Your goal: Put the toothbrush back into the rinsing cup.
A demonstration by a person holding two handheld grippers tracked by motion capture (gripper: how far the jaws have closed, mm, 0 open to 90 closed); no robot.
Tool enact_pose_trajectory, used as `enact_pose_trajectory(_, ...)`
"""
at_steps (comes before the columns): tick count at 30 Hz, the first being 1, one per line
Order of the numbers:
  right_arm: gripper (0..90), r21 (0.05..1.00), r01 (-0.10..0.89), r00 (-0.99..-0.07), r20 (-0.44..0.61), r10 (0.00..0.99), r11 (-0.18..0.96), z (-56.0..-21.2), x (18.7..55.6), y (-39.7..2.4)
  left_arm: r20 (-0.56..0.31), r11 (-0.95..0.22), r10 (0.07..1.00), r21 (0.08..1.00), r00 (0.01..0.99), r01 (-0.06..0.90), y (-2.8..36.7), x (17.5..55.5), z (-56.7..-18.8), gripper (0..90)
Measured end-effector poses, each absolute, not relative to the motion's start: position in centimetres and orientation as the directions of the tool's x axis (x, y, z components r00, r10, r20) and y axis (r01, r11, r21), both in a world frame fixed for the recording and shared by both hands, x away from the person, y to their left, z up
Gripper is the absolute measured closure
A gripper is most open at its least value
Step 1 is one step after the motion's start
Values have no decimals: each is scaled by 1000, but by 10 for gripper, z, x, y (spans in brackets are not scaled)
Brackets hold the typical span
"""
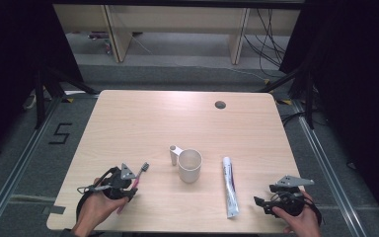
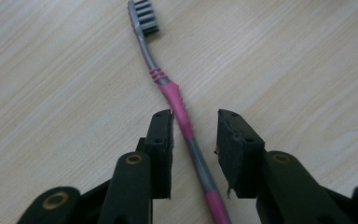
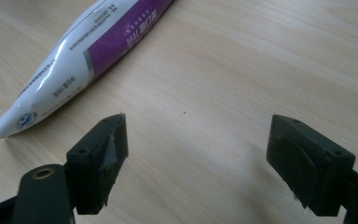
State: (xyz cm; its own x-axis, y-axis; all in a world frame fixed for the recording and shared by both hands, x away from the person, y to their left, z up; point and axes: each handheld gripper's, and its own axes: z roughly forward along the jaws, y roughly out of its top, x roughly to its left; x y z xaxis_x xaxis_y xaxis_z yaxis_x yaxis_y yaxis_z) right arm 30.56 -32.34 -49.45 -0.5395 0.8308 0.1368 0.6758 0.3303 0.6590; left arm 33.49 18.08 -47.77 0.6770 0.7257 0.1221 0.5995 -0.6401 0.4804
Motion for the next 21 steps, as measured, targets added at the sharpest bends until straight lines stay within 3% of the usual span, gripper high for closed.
enact_pose_trajectory(4, 214, 665, 651, -564, 99, 820, 367, -495, 307, -325, 115, -661, 718, 421, 686, 621, 179, 345, -478, 687)
enact_pose_trajectory(5, 214, 641, 685, -545, 137, 827, 346, -494, 305, -323, 115, -661, 718, 421, 686, 621, 179, 345, -478, 693)
enact_pose_trajectory(9, 215, 670, 645, -574, 107, 812, 367, -496, 307, -324, 110, -685, 702, 377, 704, 624, 177, 351, -480, 715)
enact_pose_trajectory(21, 217, 658, 661, -568, 124, 813, 361, -495, 306, -322, 56, -701, 697, 266, 715, 662, 171, 365, -482, 818)
